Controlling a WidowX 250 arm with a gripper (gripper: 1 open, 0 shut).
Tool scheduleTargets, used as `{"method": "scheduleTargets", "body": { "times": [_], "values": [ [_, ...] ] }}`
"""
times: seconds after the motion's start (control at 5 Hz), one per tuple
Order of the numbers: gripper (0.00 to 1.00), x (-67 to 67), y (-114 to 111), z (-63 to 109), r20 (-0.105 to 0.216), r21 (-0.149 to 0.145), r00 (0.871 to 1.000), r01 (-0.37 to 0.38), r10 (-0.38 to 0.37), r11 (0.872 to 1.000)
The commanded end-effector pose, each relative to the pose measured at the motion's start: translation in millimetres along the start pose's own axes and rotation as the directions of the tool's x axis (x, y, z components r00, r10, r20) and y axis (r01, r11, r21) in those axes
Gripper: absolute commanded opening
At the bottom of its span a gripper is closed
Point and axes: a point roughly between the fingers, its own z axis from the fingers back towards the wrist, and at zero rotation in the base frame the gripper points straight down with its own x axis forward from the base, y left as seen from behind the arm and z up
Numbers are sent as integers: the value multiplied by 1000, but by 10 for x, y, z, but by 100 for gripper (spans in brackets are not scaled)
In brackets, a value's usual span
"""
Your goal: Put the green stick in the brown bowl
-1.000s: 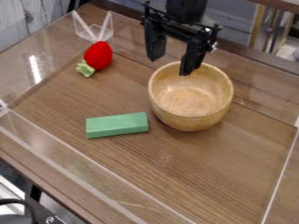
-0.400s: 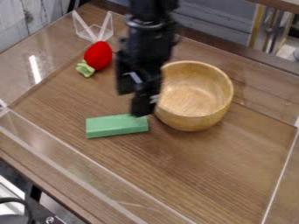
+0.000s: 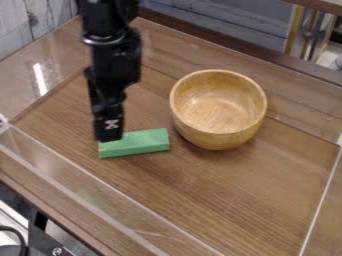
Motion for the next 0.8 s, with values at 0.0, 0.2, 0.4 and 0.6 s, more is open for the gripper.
{"method": "scheduleTargets", "body": {
  "times": [0.0, 0.2, 0.4, 0.6],
  "values": [
    [100, -12, 88, 46, 56, 57, 998, -4, 1, 998],
    [100, 83, 52, -39, 72, 67, 997, 5, -9, 998],
    [100, 180, 18, -115, 83, 72, 996, 18, -24, 997],
    [100, 280, 12, -189, 97, 69, 995, -32, 25, 997]
  ]
}}
